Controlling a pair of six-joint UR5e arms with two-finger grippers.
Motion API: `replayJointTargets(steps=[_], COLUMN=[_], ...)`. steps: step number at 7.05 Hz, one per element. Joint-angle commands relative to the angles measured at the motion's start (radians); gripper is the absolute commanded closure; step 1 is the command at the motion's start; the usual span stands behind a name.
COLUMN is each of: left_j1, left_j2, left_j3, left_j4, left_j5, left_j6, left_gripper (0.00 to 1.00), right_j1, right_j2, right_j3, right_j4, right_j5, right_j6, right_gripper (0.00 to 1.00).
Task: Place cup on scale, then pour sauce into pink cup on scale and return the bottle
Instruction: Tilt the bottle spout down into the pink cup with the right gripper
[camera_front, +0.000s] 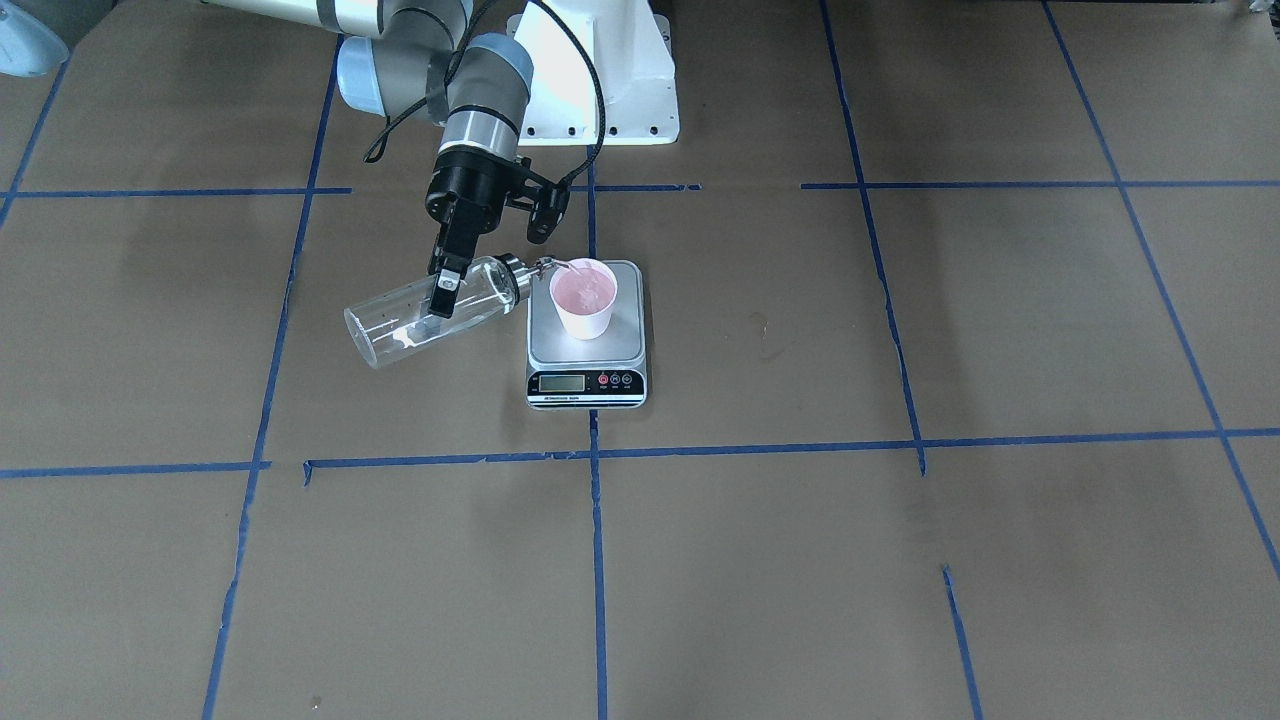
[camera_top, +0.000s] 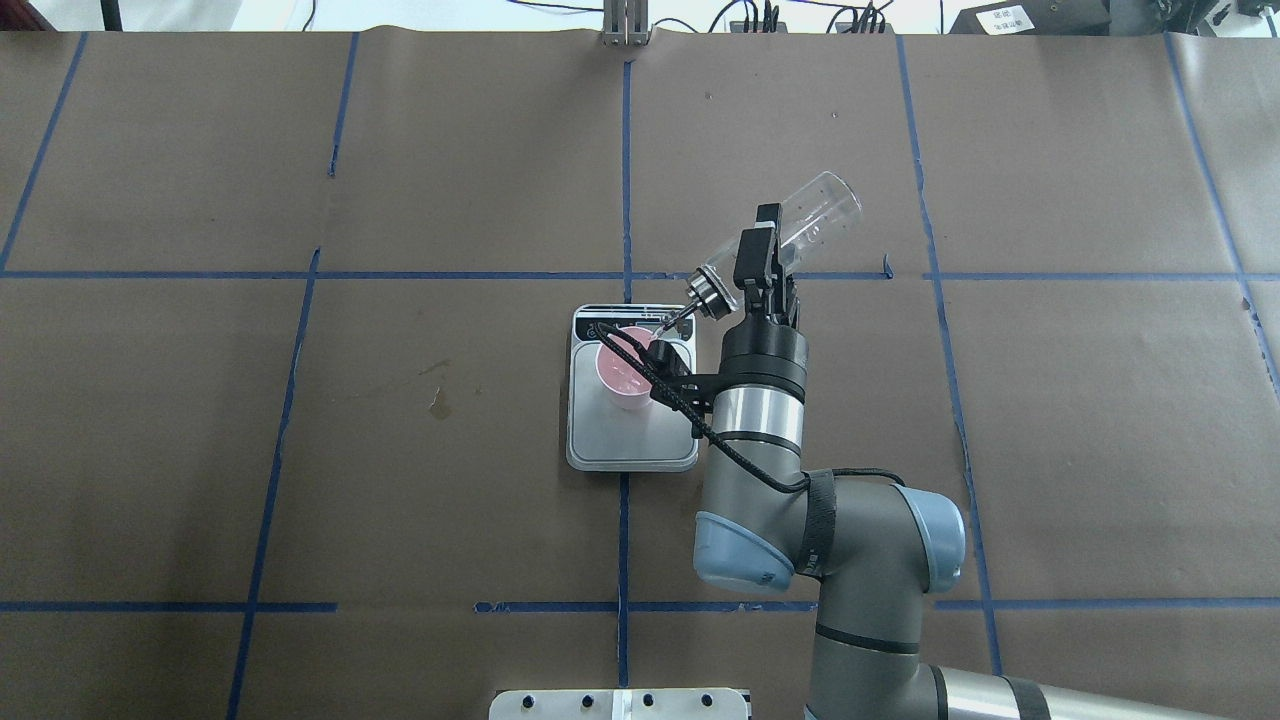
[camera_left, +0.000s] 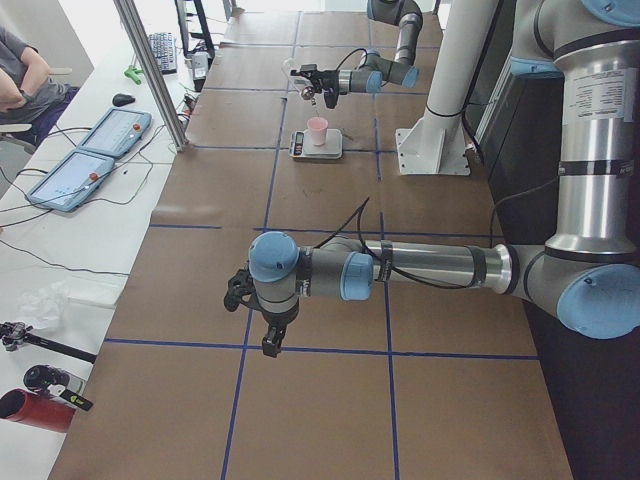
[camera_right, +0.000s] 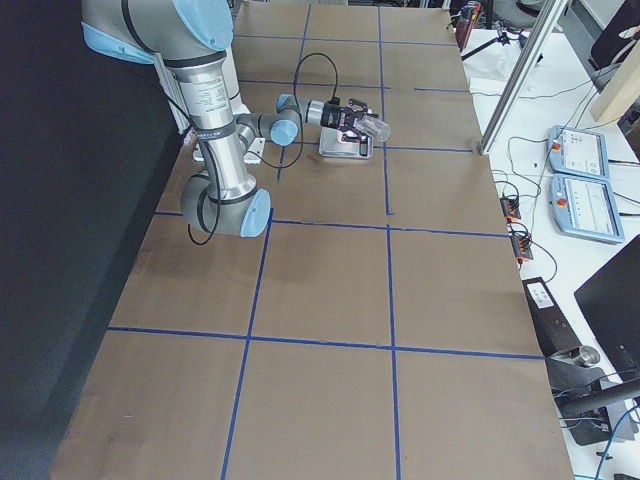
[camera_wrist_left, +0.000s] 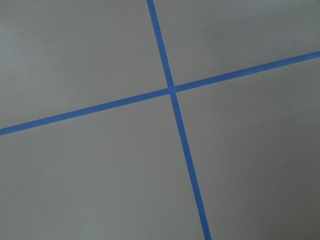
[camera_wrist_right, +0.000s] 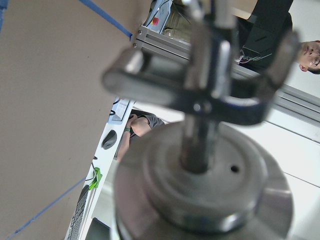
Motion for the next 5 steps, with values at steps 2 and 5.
replayJointTargets(steps=[2, 5], left_j1=[0.0, -0.002], left_j2=[0.0, 0.0], left_j3=[-0.002, -0.008], left_j4=[0.0, 0.0], left_j5=[0.0, 0.0], left_j6=[0.0, -0.001], left_gripper=[0.0, 0.0], right_j1=[-0.002, 0.001], right_j2=[0.0, -0.012], right_j3=[0.0, 0.003], right_j4=[0.036, 0.212], right_j5=[0.003, 0.101], right_j6=[0.011, 0.114], right_gripper=[1.0, 1.0])
